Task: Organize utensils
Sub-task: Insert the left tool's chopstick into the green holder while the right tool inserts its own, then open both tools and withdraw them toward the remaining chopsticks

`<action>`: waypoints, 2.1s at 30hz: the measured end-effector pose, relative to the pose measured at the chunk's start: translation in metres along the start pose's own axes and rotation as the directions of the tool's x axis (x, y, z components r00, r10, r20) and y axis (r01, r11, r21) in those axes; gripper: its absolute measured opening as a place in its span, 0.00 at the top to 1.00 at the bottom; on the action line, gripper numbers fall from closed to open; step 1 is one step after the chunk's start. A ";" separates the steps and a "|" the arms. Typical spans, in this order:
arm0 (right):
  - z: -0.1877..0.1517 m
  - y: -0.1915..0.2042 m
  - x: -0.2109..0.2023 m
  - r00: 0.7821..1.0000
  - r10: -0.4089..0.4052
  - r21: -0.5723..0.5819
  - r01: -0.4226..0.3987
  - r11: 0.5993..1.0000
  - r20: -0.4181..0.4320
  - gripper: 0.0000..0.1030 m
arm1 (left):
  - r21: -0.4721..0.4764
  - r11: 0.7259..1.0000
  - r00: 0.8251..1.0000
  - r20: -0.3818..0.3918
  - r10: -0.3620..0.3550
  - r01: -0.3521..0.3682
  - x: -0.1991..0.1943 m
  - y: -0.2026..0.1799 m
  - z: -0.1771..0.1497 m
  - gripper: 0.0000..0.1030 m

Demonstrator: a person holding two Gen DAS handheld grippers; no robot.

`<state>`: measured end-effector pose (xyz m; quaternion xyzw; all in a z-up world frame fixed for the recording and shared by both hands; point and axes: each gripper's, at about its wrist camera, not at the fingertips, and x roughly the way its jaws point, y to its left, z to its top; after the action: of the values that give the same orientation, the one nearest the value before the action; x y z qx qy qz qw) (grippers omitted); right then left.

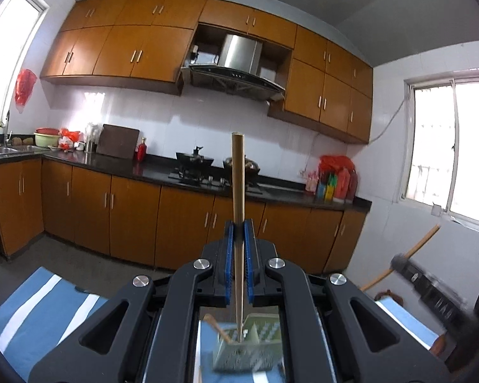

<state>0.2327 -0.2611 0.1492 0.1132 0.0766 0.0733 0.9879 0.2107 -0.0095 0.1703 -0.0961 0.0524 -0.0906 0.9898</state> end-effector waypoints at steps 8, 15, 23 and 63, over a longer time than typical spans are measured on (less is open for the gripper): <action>-0.020 -0.008 0.050 0.995 -0.015 -0.004 0.015 1.000 -0.100 0.92 | -0.016 1.000 0.998 -0.065 0.003 -0.004 0.046 -0.002 -0.028 0.93; -0.038 -0.012 0.068 0.986 -0.009 0.001 0.009 1.000 -0.164 0.92 | -0.030 0.999 0.991 -0.132 0.007 -0.011 0.063 0.005 -0.050 0.93; -0.041 -0.015 0.068 0.985 -0.009 0.022 0.013 1.000 -0.175 0.85 | -0.028 1.000 0.985 -0.171 0.000 -0.004 0.064 0.009 -0.051 0.93; -0.245 -0.061 0.012 0.746 -0.111 0.012 0.158 0.987 -0.656 0.86 | 0.078 0.985 0.818 -0.549 0.172 -0.155 -0.057 0.093 -0.202 0.73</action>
<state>0.2114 -0.2664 -0.1023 0.1078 0.4268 0.0340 0.8972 0.1460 0.0550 -0.0405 -0.0461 0.3429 -0.0302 0.9377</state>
